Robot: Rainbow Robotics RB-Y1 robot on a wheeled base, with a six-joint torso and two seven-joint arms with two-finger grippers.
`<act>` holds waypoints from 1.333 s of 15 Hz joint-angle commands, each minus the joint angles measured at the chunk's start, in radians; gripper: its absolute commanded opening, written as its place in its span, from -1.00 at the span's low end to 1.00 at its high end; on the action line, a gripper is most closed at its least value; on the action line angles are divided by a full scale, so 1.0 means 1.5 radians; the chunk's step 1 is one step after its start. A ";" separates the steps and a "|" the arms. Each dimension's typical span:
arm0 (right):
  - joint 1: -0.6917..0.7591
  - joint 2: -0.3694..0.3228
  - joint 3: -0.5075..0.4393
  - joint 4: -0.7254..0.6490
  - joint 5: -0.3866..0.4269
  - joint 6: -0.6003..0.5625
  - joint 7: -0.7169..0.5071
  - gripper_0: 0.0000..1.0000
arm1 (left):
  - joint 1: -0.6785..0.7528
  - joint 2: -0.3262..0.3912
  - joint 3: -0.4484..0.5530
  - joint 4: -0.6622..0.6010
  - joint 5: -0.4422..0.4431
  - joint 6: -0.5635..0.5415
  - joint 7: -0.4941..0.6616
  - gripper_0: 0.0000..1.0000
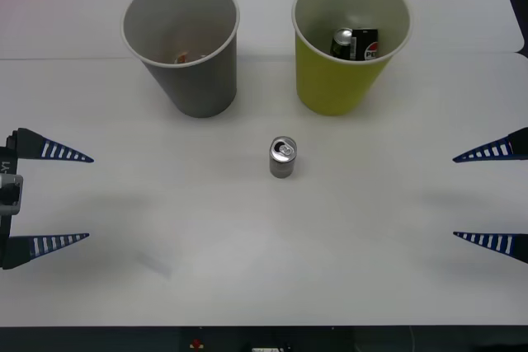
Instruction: Put the can into the green bin and the plastic bottle into the gray bin
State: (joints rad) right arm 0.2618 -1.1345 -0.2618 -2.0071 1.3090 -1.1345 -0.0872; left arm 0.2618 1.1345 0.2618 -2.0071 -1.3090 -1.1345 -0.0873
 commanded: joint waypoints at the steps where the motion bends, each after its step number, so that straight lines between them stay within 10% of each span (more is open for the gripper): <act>1: 0.002 0.003 -0.002 0.002 -0.005 0.001 0.002 1.00 | 0.000 0.000 0.000 0.000 0.000 0.000 0.000 1.00; 11: -0.006 0.008 0.081 0.058 -0.085 0.070 0.050 1.00 | 0.000 0.000 0.000 0.000 0.000 0.000 0.000 1.00; 20: -0.027 0.120 0.170 0.096 -0.102 0.159 0.073 1.00 | 0.000 0.000 0.000 0.000 0.000 0.000 0.000 1.00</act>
State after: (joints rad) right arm 0.2253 -0.9768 -0.0134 -1.8753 1.1566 -0.8970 0.0199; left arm 0.2618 1.1345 0.2618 -2.0071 -1.3090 -1.1345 -0.0873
